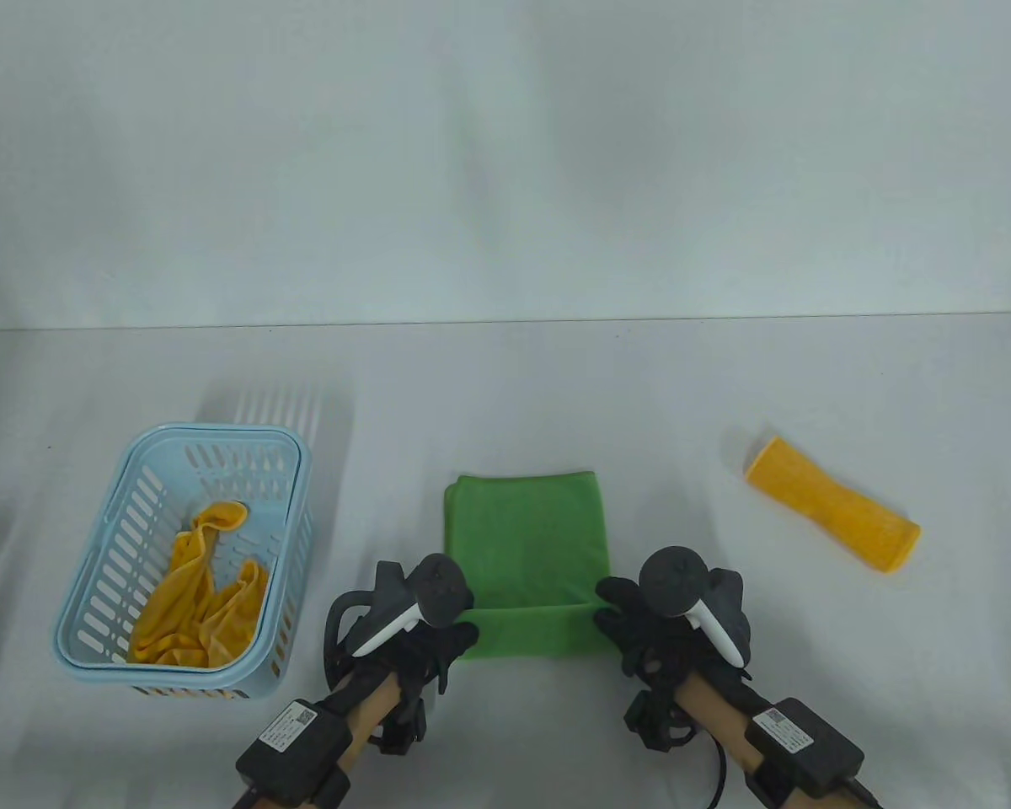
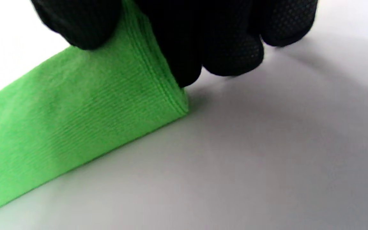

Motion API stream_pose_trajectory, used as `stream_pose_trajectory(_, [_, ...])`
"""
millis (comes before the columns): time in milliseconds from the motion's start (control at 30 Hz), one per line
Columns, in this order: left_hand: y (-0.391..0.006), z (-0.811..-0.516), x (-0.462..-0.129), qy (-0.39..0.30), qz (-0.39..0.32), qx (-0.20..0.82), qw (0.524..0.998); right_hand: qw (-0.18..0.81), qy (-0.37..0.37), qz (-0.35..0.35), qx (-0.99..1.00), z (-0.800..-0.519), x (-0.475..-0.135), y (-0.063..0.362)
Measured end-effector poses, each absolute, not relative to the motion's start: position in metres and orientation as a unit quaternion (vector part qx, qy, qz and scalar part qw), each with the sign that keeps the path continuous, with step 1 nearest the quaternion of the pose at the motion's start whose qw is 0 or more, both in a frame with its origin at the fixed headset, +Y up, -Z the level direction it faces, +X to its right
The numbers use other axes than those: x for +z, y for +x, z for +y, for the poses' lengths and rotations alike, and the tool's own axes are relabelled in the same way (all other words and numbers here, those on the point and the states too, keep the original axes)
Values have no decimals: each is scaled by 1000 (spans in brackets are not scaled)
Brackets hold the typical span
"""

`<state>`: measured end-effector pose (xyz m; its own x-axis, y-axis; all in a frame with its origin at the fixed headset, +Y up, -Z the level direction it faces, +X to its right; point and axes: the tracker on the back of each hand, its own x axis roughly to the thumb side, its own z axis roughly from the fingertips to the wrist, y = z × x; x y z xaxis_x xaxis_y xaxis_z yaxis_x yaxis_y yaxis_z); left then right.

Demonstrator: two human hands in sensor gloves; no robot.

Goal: Roll square towel into towel roll

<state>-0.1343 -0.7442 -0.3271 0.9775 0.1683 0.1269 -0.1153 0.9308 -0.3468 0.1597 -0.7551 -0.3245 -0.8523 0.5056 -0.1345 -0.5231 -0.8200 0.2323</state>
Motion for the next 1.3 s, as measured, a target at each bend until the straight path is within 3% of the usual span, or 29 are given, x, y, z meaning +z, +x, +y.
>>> stream_pose_trajectory(567, [-153, -738, -332, -145, -28, 84, 985, 286, -60, 113, 949, -747, -328, 174])
stream_pose_trajectory(900, [-132, -718, -316, -86, -109, 36, 990, 227, 38, 59, 971, -723, -309, 145])
stream_pose_trajectory(1033, [-119, -722, -311, -102, -151, 13, 983, 169, 95, 94, 976, -731, -302, 128])
stream_pose_trajectory(1300, [-107, -750, -311, -147, -169, -59, 973, 75, 82, 121, 986, -758, -304, 119])
